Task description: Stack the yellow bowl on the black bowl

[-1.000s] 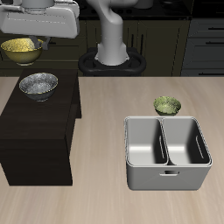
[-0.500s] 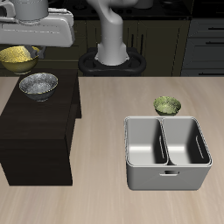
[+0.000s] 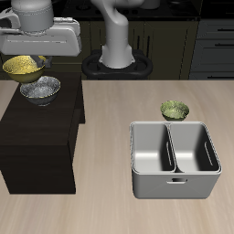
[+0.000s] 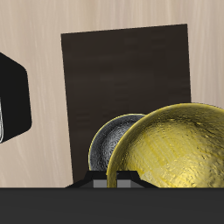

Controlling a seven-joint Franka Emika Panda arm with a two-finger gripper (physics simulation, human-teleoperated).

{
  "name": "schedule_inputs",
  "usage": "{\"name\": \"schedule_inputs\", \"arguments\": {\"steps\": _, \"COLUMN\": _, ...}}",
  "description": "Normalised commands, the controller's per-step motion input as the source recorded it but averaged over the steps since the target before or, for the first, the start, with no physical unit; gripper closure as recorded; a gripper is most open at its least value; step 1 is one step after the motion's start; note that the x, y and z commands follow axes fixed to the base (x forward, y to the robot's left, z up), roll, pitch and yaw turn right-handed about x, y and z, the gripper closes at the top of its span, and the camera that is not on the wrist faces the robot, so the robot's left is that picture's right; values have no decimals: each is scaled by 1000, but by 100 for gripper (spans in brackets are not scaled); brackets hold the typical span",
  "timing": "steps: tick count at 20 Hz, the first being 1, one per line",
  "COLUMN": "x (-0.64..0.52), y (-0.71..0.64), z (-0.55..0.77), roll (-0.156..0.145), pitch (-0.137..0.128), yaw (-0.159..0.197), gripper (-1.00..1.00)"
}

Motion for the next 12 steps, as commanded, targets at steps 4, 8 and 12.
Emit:
{"name": "schedule_inputs", "arguments": {"steps": 4, "x": -32, "y": 122, "z": -33, "roll": 17, "pitch": 1, "yaw": 1, "gripper": 100}}
{"name": "schedule_inputs", "arguments": {"steps": 8, "x": 39, "y": 101, "z": -116, "roll": 7, "pitch": 17, "yaw": -5, "gripper": 100}}
{"name": "schedule_inputs", "arguments": {"steps": 12, "x": 58, "y": 36, "z": -48, "roll": -1, "pitch": -4, "yaw": 13, "gripper": 100}}
